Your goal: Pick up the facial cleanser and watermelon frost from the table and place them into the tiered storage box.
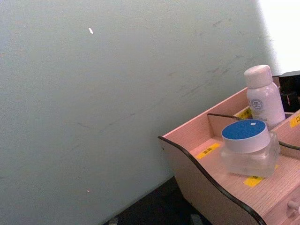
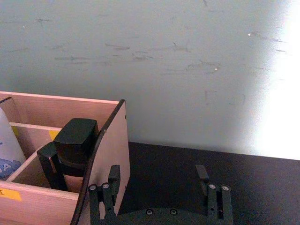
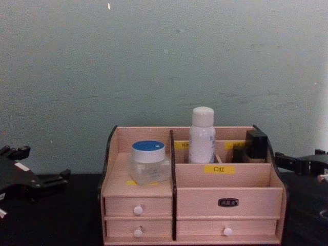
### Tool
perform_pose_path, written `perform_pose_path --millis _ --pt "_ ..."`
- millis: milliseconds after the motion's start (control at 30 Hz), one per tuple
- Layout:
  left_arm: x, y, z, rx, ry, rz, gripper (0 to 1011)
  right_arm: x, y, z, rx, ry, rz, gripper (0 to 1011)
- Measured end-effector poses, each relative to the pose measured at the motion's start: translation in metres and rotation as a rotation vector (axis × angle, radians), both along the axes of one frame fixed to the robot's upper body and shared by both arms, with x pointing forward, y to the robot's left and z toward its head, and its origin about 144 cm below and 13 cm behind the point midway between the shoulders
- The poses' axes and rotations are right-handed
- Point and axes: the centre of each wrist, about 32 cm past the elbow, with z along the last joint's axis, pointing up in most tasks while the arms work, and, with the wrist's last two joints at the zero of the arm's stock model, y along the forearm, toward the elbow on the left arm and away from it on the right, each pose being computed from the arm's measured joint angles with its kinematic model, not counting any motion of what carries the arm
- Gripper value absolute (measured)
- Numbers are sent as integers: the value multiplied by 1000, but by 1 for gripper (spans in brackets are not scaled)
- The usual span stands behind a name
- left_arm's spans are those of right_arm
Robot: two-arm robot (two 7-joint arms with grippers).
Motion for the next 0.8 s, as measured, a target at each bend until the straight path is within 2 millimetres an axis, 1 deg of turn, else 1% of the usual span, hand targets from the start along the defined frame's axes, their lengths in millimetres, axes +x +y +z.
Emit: perform_pose_path --millis 800 --pt "0 0 0 0 0 0 1001 0 0 1 -1 -8 2 1003"
